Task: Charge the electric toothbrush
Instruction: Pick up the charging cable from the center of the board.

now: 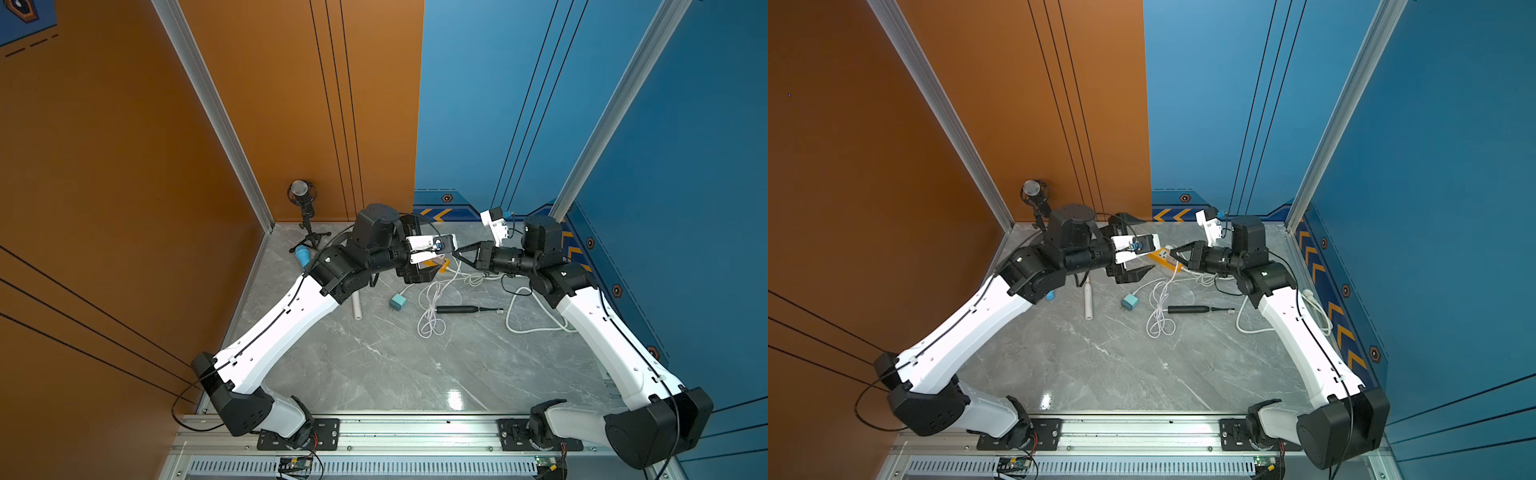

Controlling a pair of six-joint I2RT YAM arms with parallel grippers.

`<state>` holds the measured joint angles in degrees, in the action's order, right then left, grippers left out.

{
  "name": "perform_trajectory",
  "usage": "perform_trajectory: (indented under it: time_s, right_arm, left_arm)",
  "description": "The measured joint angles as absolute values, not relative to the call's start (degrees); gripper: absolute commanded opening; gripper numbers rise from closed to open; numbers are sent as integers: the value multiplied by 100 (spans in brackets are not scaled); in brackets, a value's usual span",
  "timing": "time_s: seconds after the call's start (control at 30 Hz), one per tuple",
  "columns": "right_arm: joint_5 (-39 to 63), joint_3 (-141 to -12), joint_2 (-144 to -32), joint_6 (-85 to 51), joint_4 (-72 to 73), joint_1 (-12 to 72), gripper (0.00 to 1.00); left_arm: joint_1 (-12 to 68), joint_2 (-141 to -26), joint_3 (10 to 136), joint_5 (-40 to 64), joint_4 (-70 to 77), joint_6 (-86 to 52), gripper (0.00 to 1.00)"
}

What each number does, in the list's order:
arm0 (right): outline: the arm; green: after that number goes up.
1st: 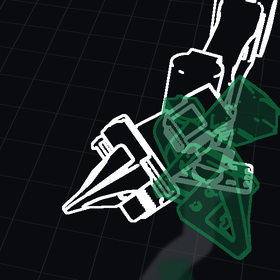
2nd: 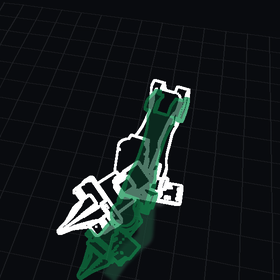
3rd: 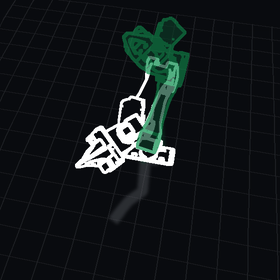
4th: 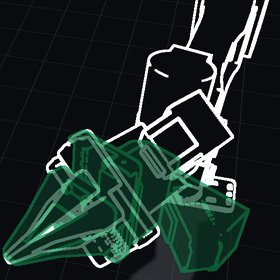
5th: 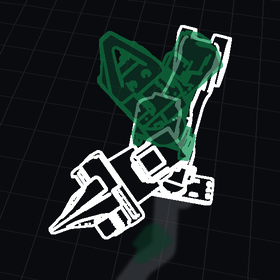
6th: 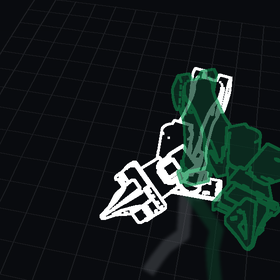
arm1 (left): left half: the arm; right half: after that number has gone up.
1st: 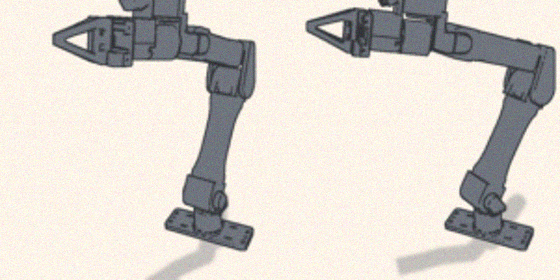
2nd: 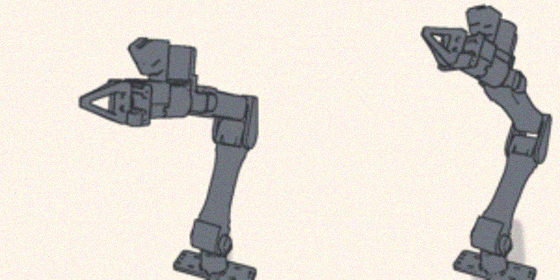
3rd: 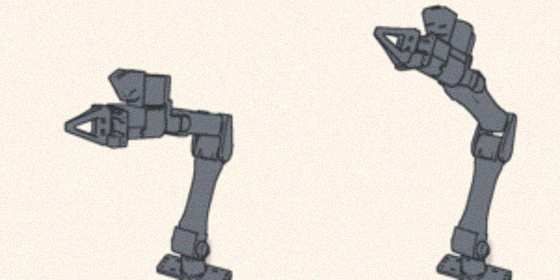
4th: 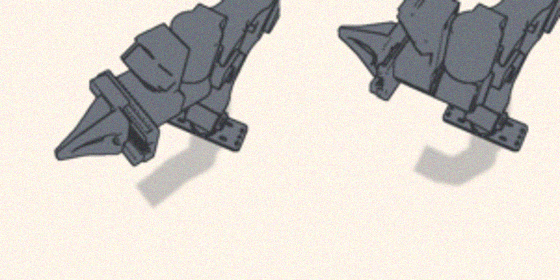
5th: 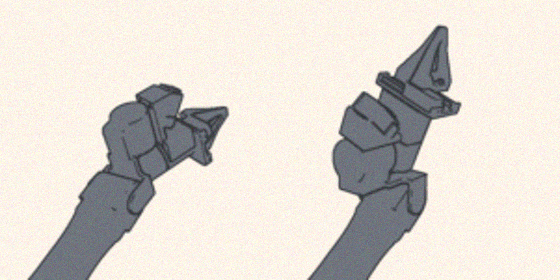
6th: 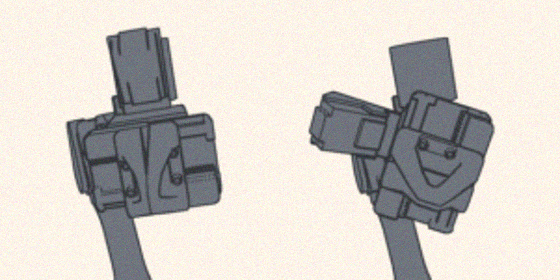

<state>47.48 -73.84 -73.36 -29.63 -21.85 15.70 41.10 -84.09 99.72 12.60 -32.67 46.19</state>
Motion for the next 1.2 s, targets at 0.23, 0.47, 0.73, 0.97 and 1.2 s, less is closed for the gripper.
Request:
perform_trajectory:
  time_s: [0.23, 0.47, 0.73, 0.97, 1.2]
  right_arm:
    - [5343, -7714, -7334, -1719, -2882, 1741, 0]
    - [5535, -7811, -7334, -1299, -3157, 1962, 0]
    - [5535, -7861, -7332, -1188, -3269, 1962, 0]
    - [5524, -7900, -7332, -1177, -3308, 1973, 0]
    - [5260, -7950, -7334, -1564, -3363, 1994, 16]
  left_arm:
    - [3750, -8750, 10079, 2751, -4034, 4158, 85]
    - [3634, -9356, 10388, 3726, -4211, 3909, 43]
    - [3562, -9413, 10451, 4045, -4230, 3833, 24]
    - [3564, -9413, 10447, 4185, -4303, 3922, 12]
    - [3629, -9408, 10416, 3959, -4311, 4123, 2]
